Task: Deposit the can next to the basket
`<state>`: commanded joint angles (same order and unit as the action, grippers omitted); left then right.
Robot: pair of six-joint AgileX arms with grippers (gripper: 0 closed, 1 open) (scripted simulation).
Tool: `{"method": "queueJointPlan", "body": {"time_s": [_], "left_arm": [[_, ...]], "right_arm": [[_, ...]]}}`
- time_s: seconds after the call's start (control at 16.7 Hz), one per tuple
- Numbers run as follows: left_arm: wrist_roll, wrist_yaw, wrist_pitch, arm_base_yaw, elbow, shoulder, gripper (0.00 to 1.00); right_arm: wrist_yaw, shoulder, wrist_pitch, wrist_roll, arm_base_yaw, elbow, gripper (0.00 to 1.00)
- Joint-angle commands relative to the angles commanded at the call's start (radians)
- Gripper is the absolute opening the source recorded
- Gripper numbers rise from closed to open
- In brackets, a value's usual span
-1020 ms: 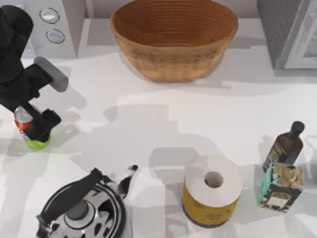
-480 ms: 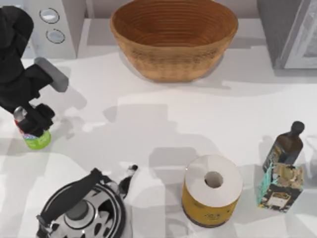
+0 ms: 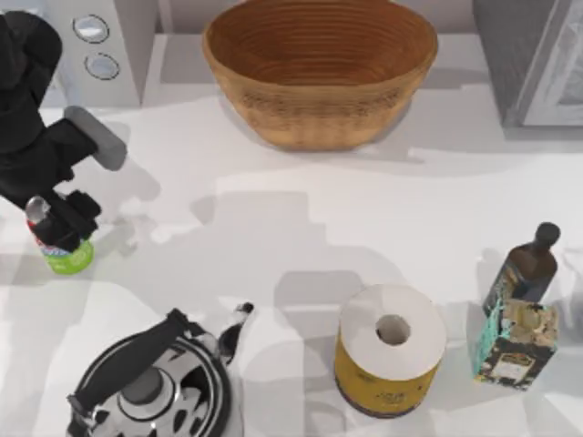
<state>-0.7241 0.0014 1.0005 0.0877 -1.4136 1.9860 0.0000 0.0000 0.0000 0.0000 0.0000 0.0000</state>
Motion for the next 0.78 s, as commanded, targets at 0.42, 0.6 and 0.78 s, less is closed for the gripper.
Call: {"method": "queueJointPlan", "body": {"time_s": [0.42,0.6,0.78], "left_arm": [[0.000,0.001,0.001,0.000,0.000,-0.003,0.00],[0.057,0.016,0.027,0.030,-0.064,-0.001,0.00],[0.181,0.039,0.076,0.094,-0.210,0.003,0.00]], "right_arm": [[0.000,0.000,0.000,0.000,0.000,0.000,1.00],[0.000,0.000,0.000,0.000,0.000,0.000,1.00],[0.000,0.000,0.000,0.000,0.000,0.000,1.00]]}}
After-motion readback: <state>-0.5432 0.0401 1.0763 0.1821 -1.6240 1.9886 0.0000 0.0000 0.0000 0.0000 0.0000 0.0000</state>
